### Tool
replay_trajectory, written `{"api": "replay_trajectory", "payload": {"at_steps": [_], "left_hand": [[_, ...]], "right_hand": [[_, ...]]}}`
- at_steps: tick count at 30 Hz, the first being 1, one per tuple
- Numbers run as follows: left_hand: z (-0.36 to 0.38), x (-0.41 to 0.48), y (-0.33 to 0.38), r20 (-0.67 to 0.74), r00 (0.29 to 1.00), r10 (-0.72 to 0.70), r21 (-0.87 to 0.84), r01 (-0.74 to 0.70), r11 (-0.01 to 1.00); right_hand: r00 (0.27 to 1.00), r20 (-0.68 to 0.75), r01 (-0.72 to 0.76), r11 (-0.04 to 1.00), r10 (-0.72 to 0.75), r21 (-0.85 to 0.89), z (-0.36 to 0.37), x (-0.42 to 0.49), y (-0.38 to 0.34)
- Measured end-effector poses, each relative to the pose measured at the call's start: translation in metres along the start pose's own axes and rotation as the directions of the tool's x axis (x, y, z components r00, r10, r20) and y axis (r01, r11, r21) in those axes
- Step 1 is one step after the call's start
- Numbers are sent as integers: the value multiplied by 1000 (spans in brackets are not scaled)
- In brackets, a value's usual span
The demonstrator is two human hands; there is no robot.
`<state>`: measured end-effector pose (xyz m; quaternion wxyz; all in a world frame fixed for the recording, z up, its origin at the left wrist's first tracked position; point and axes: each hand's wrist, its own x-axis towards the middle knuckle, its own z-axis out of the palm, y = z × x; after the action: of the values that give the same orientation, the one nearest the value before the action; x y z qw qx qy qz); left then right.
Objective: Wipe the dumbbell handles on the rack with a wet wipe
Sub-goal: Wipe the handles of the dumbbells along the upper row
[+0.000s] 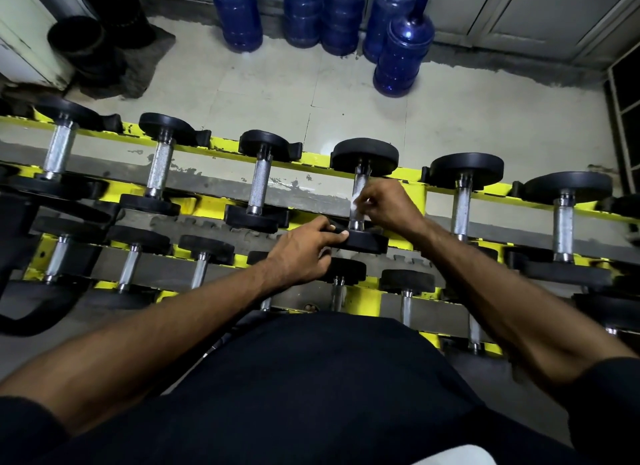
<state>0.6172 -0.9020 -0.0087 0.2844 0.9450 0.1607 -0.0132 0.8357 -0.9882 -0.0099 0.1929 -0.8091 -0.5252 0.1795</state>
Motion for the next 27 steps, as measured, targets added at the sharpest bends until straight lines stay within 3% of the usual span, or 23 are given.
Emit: {"api": "replay_trajectory", "payload": {"at_steps": [2,3,5,7,9,12,14,16,18,20,24,27], "left_hand": [[0,-1,1,0,1000,1,10,-1,1000],[1,-1,1,2,1000,1,13,-1,1000],[1,-1,1,3,1000,-4,15,4,1000],[1,-2,1,1,1000,-4,14,4,1000],[1,-2,2,-1,1000,-4,13,4,1000],[1,-1,3,-3,1000,-12,17,12,1000],[1,-1,3,-2,1000,-12,19,12,1000],[2,-1,3,-4,1000,-11,19,12,1000],[3,-2,3,-9,1000,-13,21,13,1000],[3,-2,3,-14,1000,-10,17,10,1000],[4,-3,3,-12,1000,-9,-6,9,1000],[3,-3,4,-15,1000,-9,2,9,1000]], "right_hand": [[970,225,99,995,-91,-25,-8,-6,-4],[960,262,106,994,-96,-25,-9,-5,-4],[986,163,29,1000,-28,-6,-9,1,-2],[999,-28,-44,999,43,-22,-4,10,-3],[999,-45,-35,994,31,-107,2,17,-7],[953,299,135,958,-55,-253,3,18,-20],[897,434,249,908,-85,-337,-2,19,-29],[918,387,269,855,-87,-444,-7,27,-36],[964,261,190,814,-49,-548,-10,36,-41],[963,262,212,771,-61,-601,-5,38,-47],[832,546,414,768,-101,-489,5,30,-57],[912,403,253,879,-77,-404,-2,33,-41]]}}
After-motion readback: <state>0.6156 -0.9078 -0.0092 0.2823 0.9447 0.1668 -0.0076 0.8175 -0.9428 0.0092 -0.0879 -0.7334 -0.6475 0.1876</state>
